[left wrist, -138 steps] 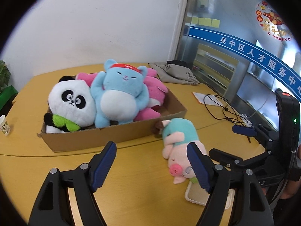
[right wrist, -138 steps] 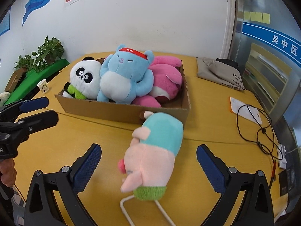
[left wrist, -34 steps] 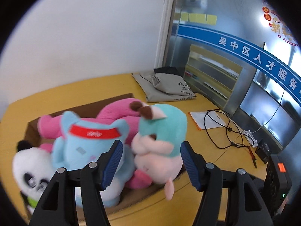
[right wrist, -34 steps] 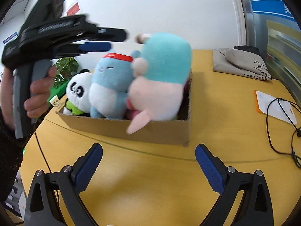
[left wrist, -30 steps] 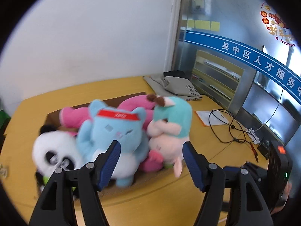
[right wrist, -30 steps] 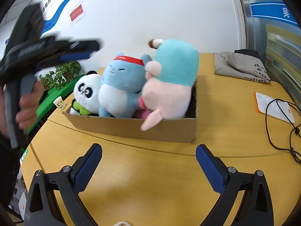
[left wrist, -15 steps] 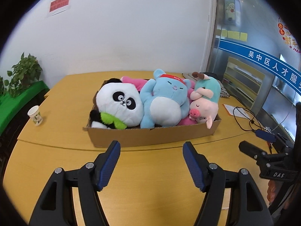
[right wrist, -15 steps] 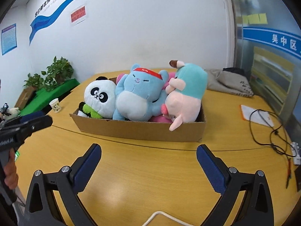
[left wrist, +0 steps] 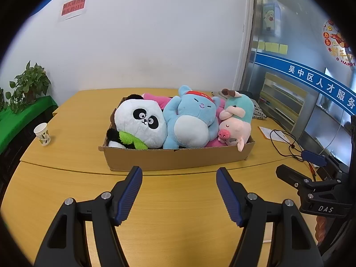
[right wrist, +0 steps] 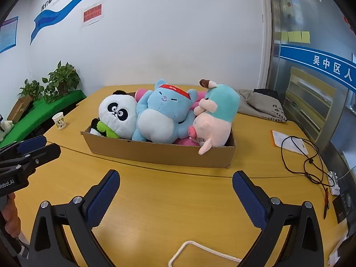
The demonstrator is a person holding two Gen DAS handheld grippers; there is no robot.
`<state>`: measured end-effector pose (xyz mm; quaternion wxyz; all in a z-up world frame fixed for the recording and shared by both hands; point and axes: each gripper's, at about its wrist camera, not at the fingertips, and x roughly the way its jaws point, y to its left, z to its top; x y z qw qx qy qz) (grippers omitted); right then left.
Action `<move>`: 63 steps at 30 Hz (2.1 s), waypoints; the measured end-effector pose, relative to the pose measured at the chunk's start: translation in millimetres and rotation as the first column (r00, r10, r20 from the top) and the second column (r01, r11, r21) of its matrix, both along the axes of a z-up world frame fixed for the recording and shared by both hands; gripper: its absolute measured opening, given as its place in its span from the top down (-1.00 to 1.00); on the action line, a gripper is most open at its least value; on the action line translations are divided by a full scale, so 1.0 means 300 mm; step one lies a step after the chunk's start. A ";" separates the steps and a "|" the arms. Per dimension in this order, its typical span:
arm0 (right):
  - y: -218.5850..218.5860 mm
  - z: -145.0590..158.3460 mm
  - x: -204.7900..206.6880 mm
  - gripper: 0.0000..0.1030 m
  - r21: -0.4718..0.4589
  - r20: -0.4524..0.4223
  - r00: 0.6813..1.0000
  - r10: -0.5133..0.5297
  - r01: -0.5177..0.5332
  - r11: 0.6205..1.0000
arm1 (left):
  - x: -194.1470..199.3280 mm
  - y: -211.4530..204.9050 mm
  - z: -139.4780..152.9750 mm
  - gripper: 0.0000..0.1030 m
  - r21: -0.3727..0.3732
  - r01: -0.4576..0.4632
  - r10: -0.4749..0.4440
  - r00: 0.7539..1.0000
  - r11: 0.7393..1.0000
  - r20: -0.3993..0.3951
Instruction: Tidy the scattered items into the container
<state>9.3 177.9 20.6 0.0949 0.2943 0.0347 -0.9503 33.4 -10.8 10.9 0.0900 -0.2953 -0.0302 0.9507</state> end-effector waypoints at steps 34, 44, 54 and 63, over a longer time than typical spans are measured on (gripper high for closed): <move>0.051 -0.026 -0.006 -0.99 -0.035 0.014 1.000 0.002 -0.001 0.999 | -0.026 0.049 -0.038 -0.33 -0.022 0.012 -0.011 0.999 1.000 0.045; 0.244 -0.168 0.059 -0.99 -0.035 0.120 0.989 -0.092 0.097 0.995 | -0.058 0.167 -0.177 -0.33 -0.016 0.191 -0.184 0.965 0.982 0.188; 0.423 -0.483 0.181 -0.92 0.004 0.371 0.904 -0.213 0.227 0.974 | -0.072 0.469 -0.452 -0.33 0.034 0.432 -0.405 0.813 0.901 0.418; 0.488 -0.537 0.185 -0.19 -0.007 0.401 0.885 -0.238 0.263 0.965 | -0.075 0.569 -0.558 0.53 0.049 0.449 -0.410 0.762 0.892 0.502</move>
